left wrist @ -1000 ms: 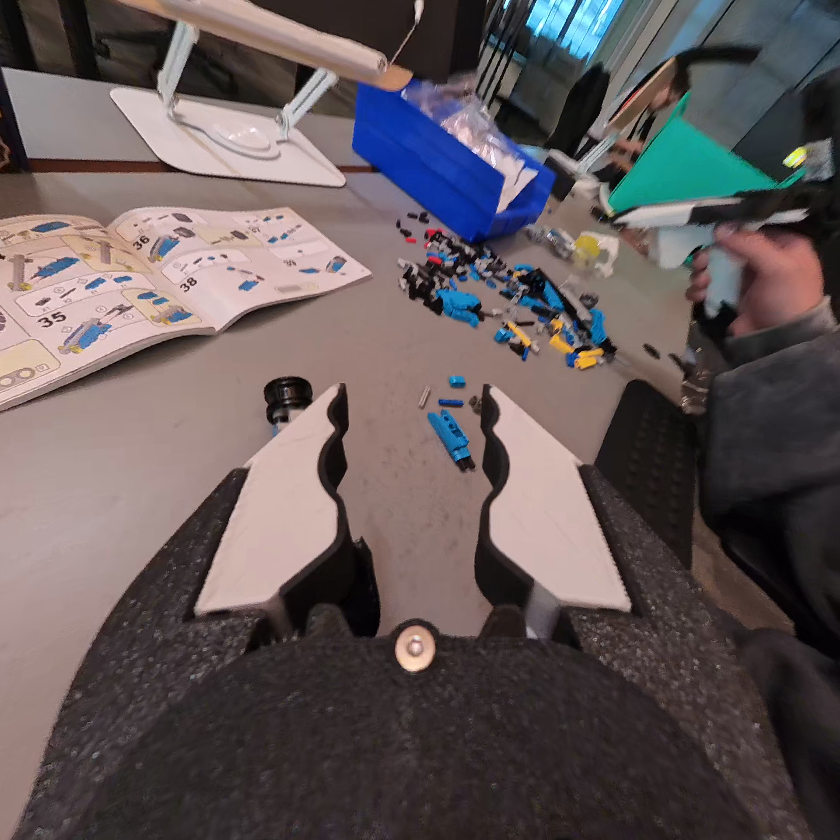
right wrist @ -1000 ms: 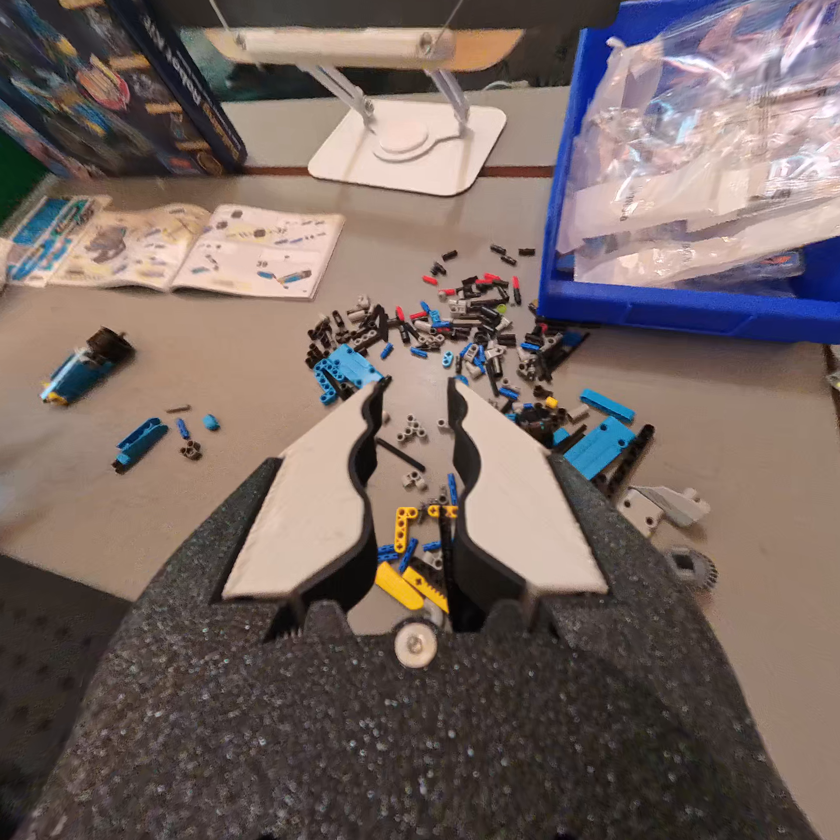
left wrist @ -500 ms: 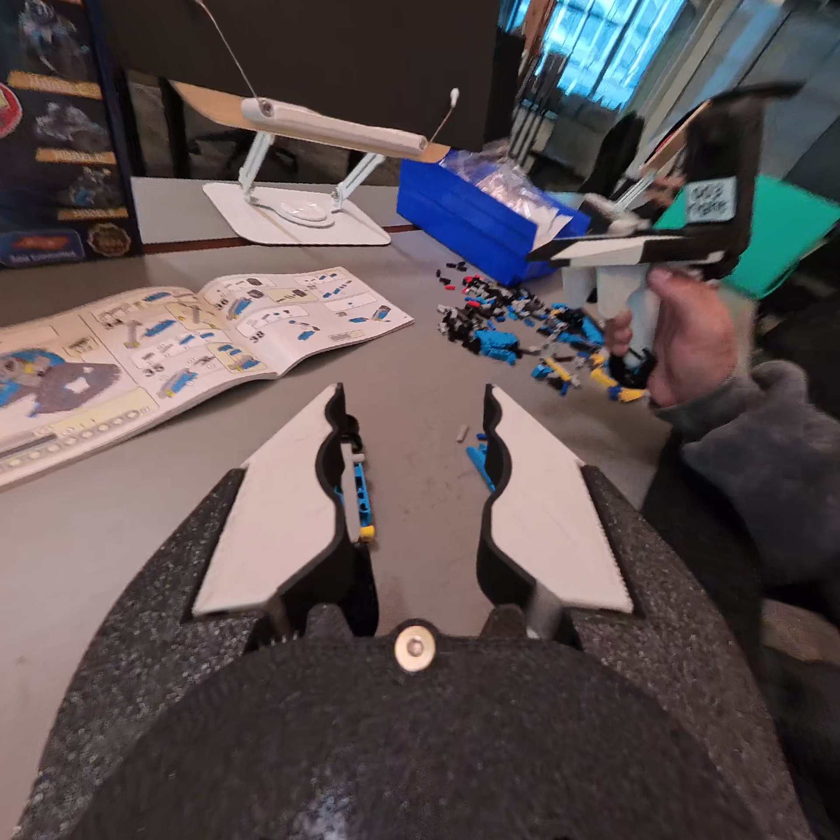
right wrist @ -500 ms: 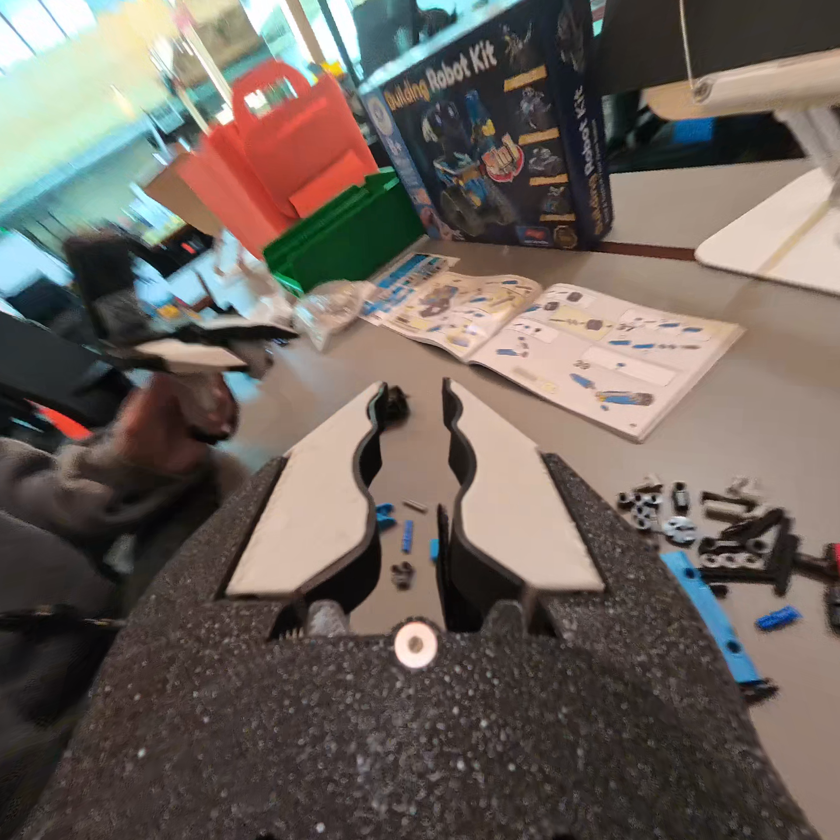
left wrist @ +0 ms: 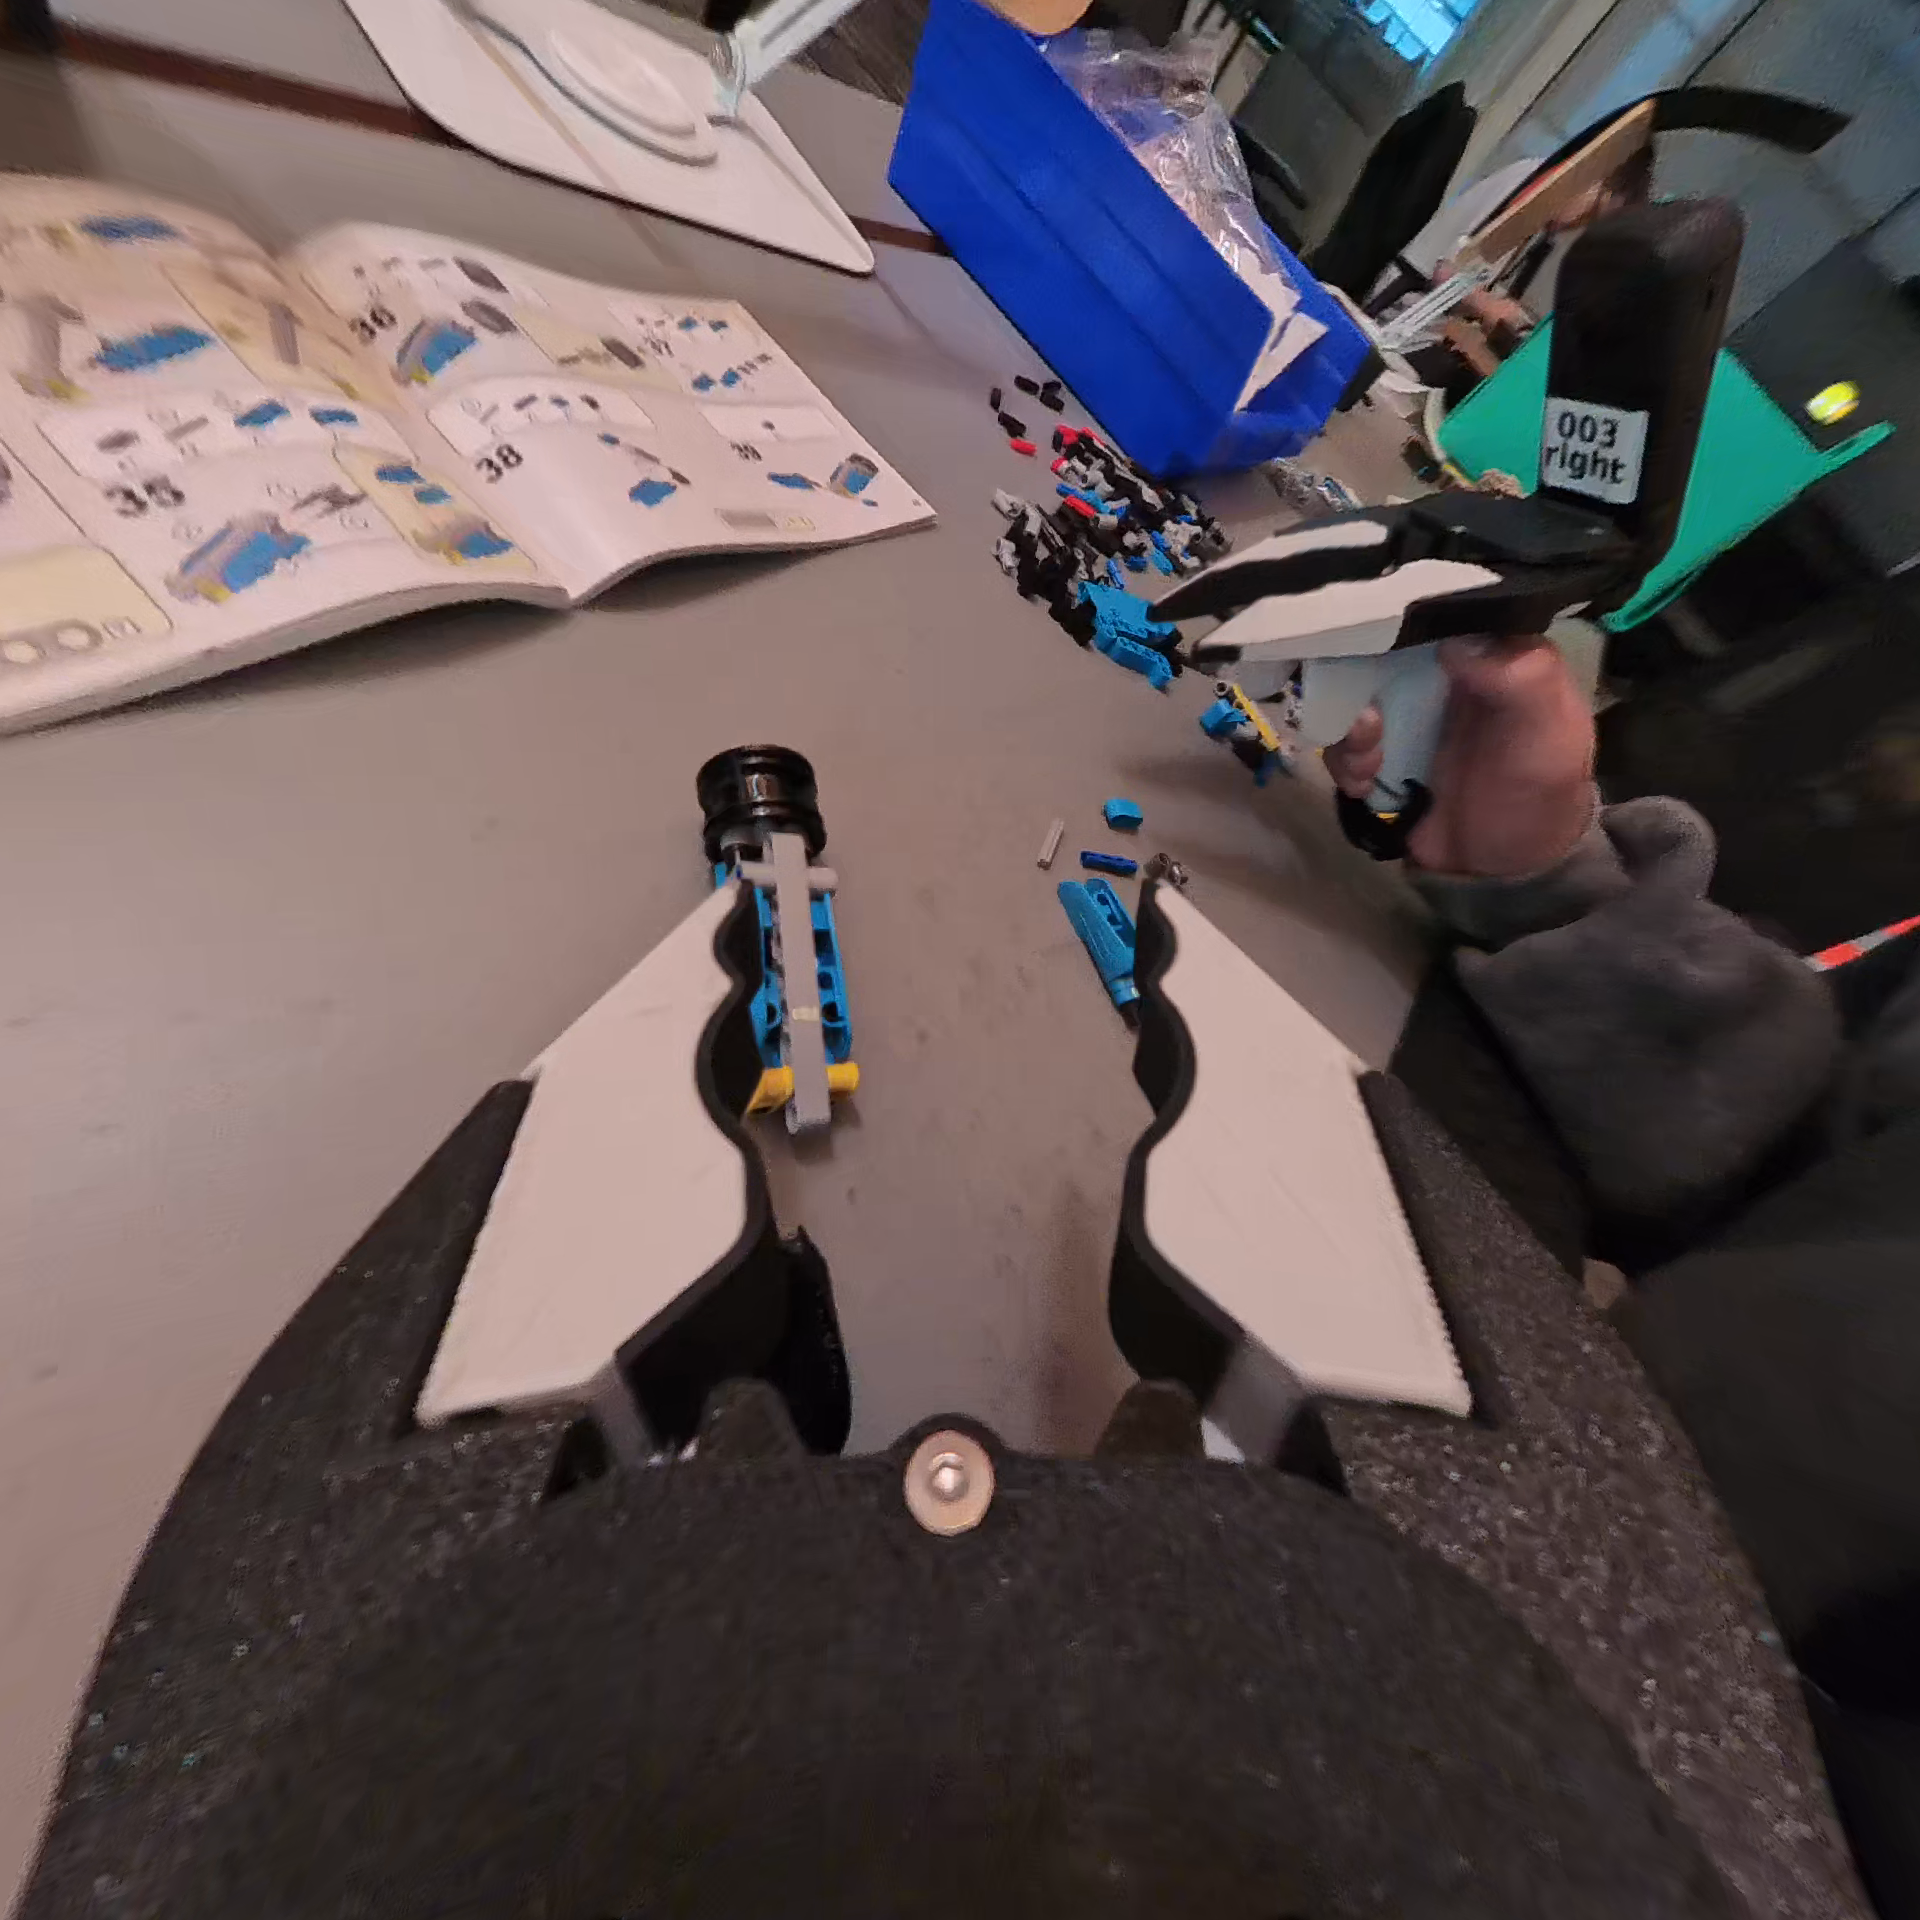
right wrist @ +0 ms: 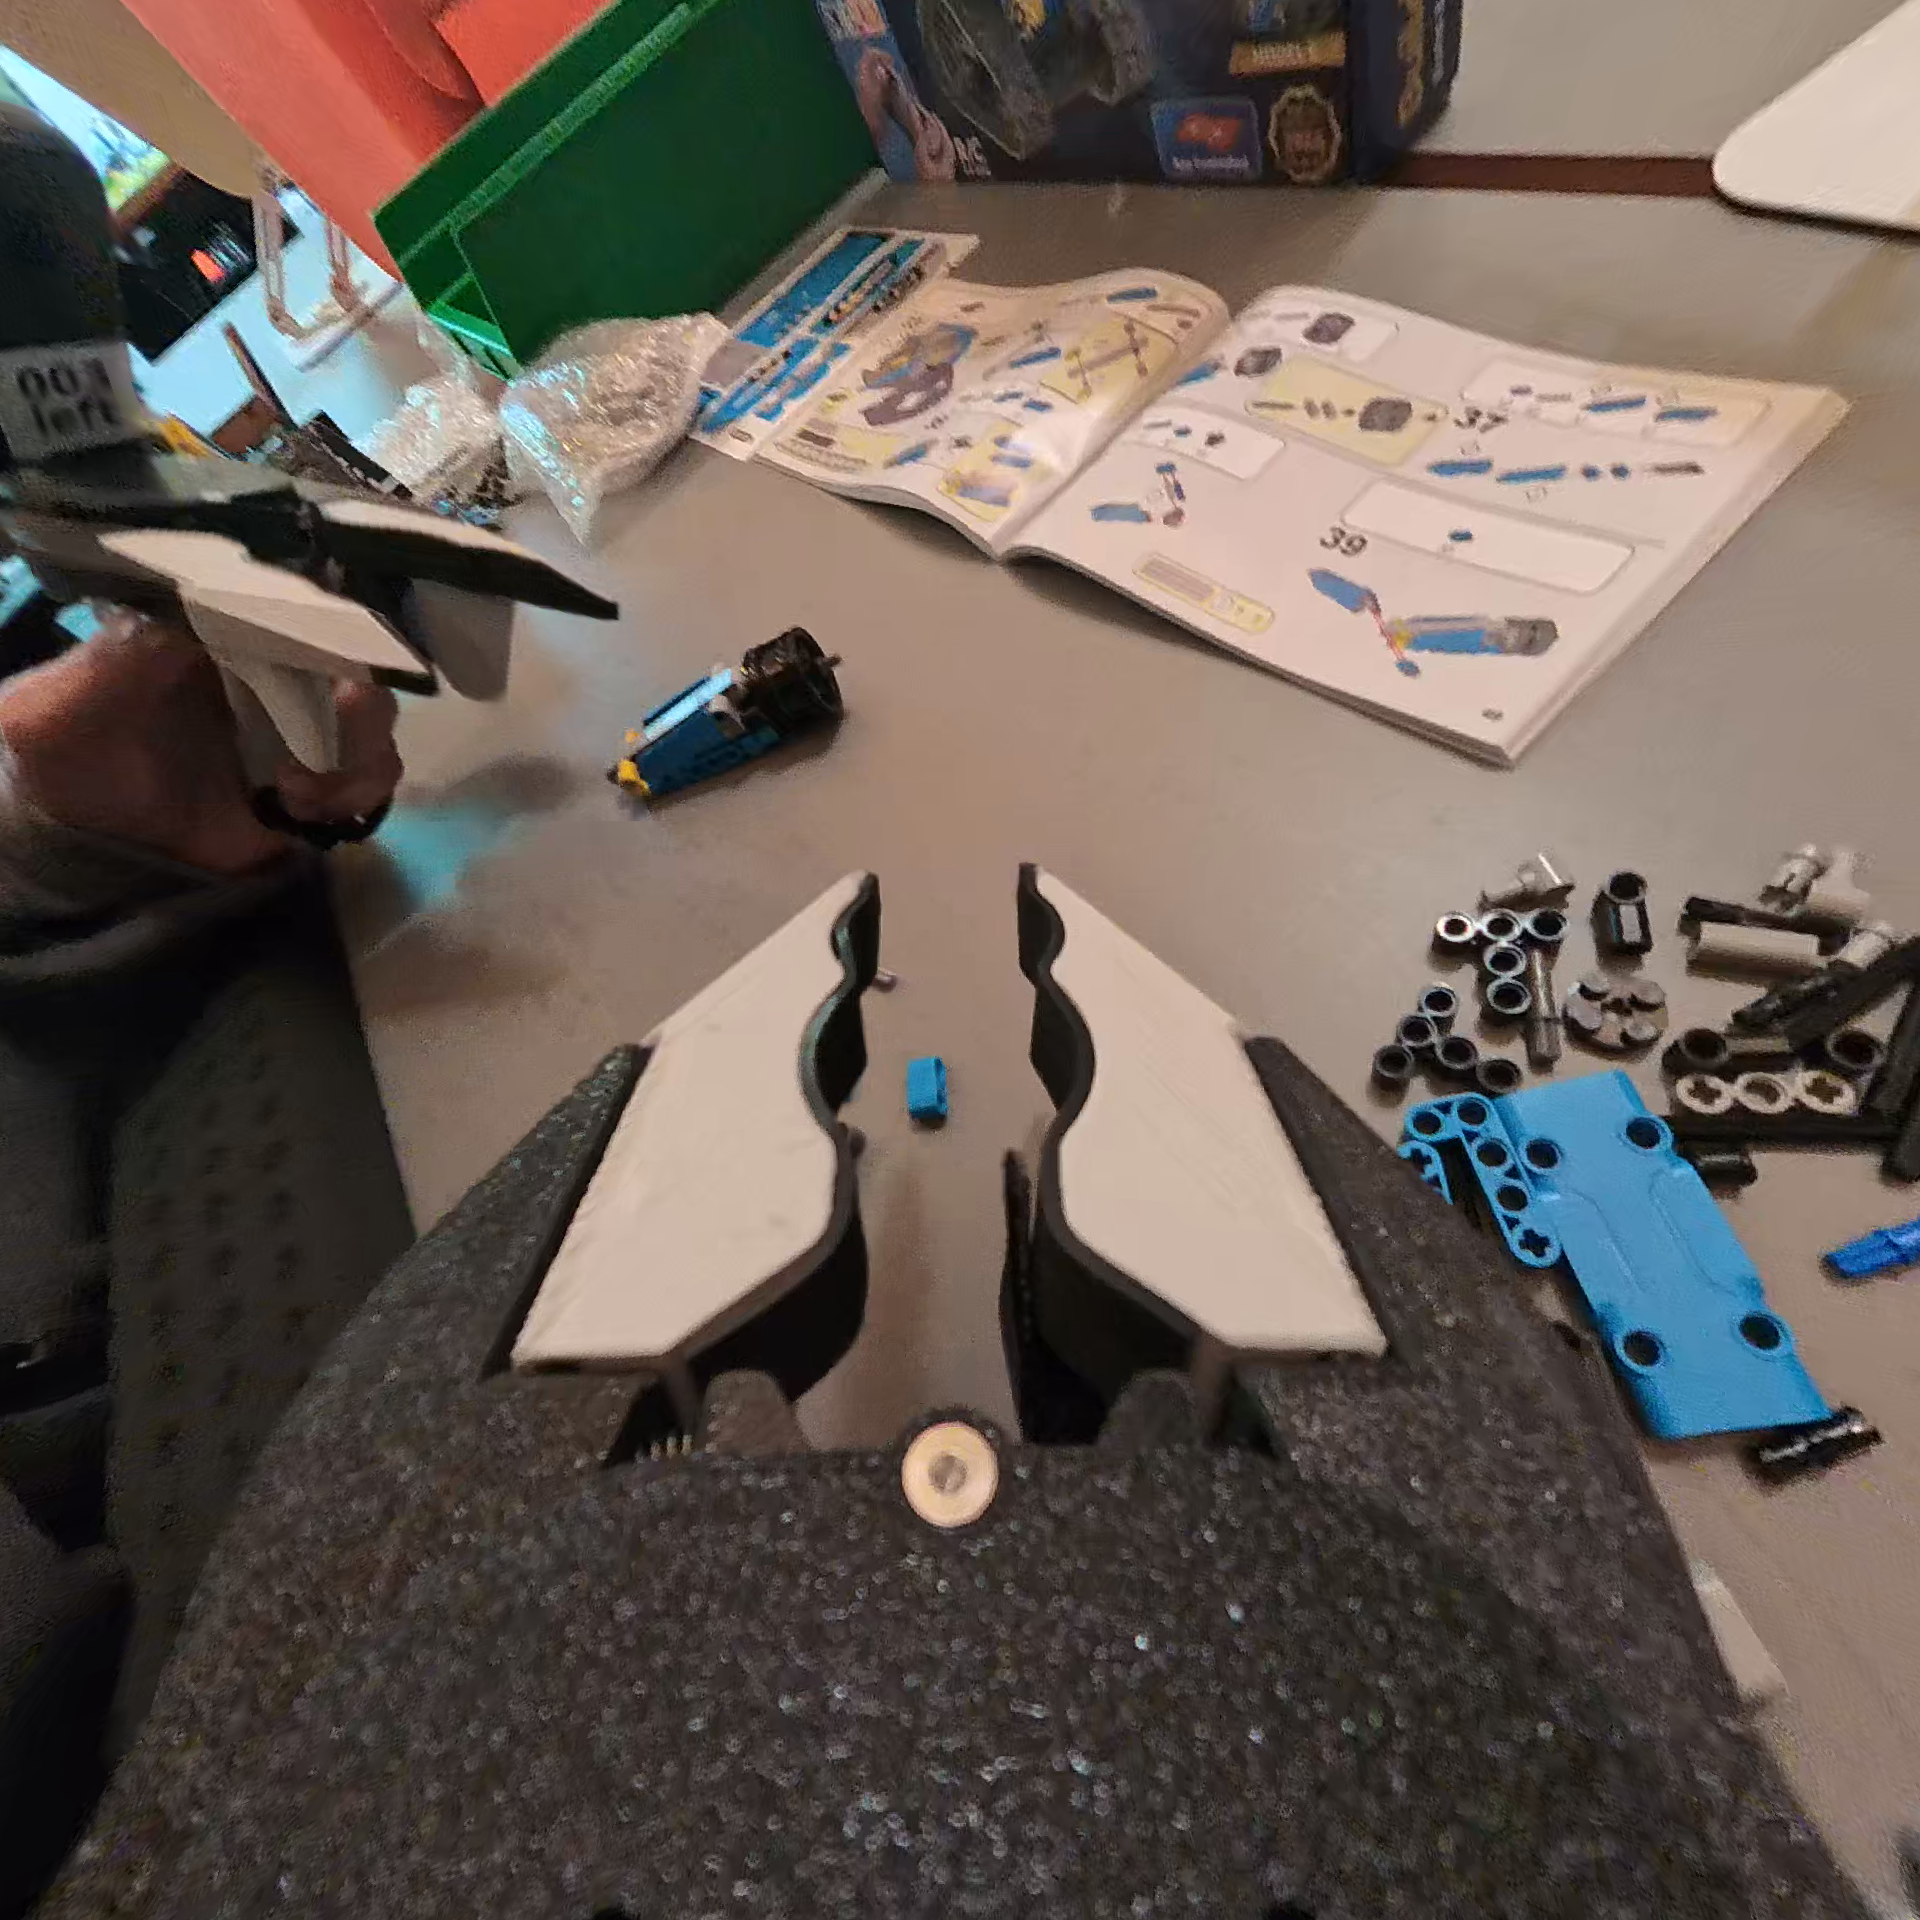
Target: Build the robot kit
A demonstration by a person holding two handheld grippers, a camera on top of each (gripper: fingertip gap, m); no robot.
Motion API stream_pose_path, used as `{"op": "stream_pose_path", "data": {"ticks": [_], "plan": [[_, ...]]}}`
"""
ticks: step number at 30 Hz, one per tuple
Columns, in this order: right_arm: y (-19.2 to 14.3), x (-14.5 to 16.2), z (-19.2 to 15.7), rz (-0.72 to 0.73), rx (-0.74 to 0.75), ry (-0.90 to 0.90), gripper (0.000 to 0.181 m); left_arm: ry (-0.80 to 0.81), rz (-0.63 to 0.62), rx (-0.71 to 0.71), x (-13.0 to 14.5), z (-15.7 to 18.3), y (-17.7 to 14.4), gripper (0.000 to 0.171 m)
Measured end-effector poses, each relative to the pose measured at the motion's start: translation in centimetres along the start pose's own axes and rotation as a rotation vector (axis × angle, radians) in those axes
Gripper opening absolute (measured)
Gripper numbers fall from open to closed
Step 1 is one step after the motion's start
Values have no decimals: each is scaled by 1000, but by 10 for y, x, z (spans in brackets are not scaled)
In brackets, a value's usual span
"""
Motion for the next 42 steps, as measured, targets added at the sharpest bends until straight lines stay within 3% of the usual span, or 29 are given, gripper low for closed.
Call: {"op": "stream_pose_path", "data": {"ticks": [7,11,19,27,33,39,41,42], "plan": [[21,23,6,-163,98,-118,31,64,37,-146,-11,-23,-2,68],[25,21,-1,-148,55,-117,34,33,-59,-81,1,-25,5,53],[25,17,0,-127,55,-129,32,109,1,-165,-12,-41,-1,55],[25,12,3,-117,74,-151,31,19,-118,-74,6,-35,11,54],[26,13,2,-121,75,-156,32,48,-132,-47,9,-28,12,55],[30,17,-4,-150,63,-192,48,106,-141,-27,10,-19,14,56],[32,22,-10,-181,37,-219,26,125,-153,-24,13,-17,15,56],[33,24,-10,-191,45,-231,26,134,-158,-23,14,-16,16,56]]}}
Point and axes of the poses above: each gripper's, where its closed fingertips meet, y out along the fingers, x out of its underside, z = x × y across the jaws, the point moved 1 cm from there along -y, back along the fingers, and after that the axes turned 4 degrees about -y, right-handed, at the moved point
